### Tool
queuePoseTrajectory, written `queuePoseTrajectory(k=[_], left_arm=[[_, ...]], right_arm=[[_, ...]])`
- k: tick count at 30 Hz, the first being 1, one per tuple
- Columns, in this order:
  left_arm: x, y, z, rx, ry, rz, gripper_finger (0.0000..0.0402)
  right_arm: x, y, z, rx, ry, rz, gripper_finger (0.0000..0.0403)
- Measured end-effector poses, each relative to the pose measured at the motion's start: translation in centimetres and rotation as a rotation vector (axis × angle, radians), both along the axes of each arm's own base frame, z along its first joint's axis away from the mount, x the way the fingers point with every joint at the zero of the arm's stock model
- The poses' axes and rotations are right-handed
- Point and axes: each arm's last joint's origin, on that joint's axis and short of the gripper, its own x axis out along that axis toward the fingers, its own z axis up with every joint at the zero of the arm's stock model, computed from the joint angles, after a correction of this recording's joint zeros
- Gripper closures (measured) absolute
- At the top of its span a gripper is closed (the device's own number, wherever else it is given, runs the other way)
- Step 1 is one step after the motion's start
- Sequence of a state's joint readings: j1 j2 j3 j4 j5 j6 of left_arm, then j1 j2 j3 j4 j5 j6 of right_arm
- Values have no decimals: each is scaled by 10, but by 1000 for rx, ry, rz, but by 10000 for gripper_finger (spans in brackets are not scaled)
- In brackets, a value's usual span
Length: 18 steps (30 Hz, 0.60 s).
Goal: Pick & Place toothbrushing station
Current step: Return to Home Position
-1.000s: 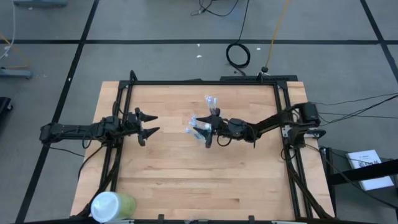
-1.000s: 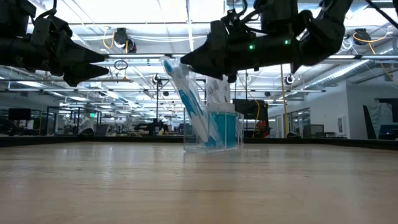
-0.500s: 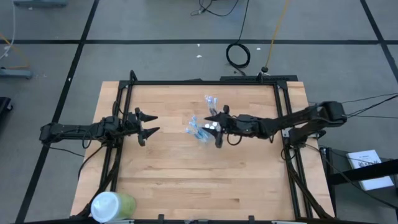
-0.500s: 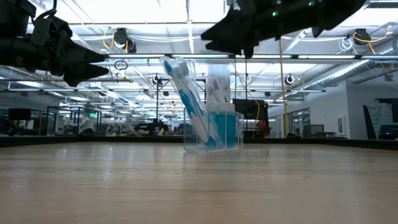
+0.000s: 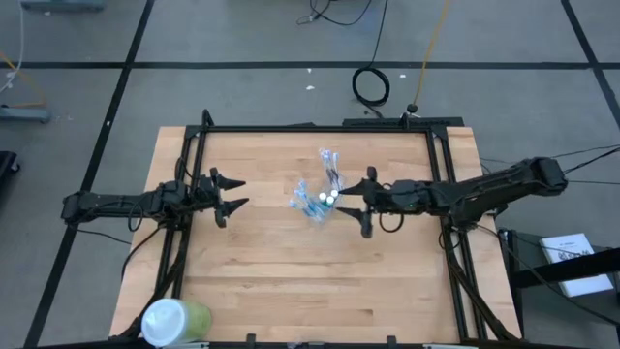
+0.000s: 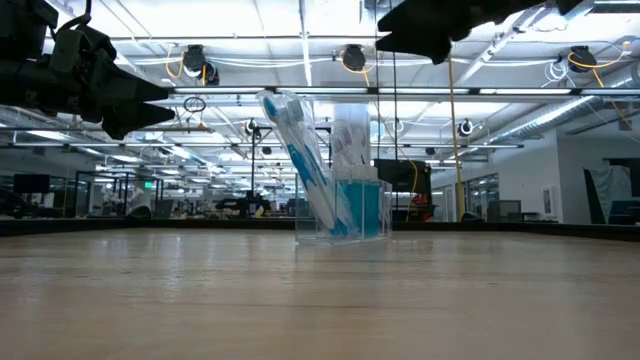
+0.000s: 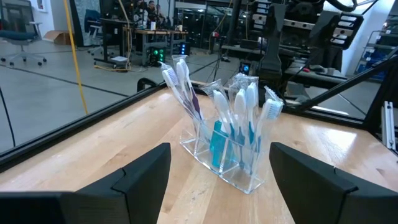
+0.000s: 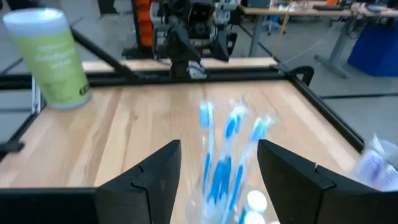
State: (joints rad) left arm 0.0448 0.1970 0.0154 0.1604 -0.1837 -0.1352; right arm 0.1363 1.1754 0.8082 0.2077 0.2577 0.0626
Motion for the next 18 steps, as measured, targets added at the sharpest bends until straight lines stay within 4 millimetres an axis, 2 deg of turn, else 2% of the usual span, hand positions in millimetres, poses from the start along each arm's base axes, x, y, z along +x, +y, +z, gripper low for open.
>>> queuePoseTrajectory(k=[10,18], left_arm=[[0,0,0,0,0,0,119],[0,0,0,0,0,0,119]], right_arm=[[-34,-2,0,-12,193,3,197],[-52,-5,-27,39,261,-21,197]])
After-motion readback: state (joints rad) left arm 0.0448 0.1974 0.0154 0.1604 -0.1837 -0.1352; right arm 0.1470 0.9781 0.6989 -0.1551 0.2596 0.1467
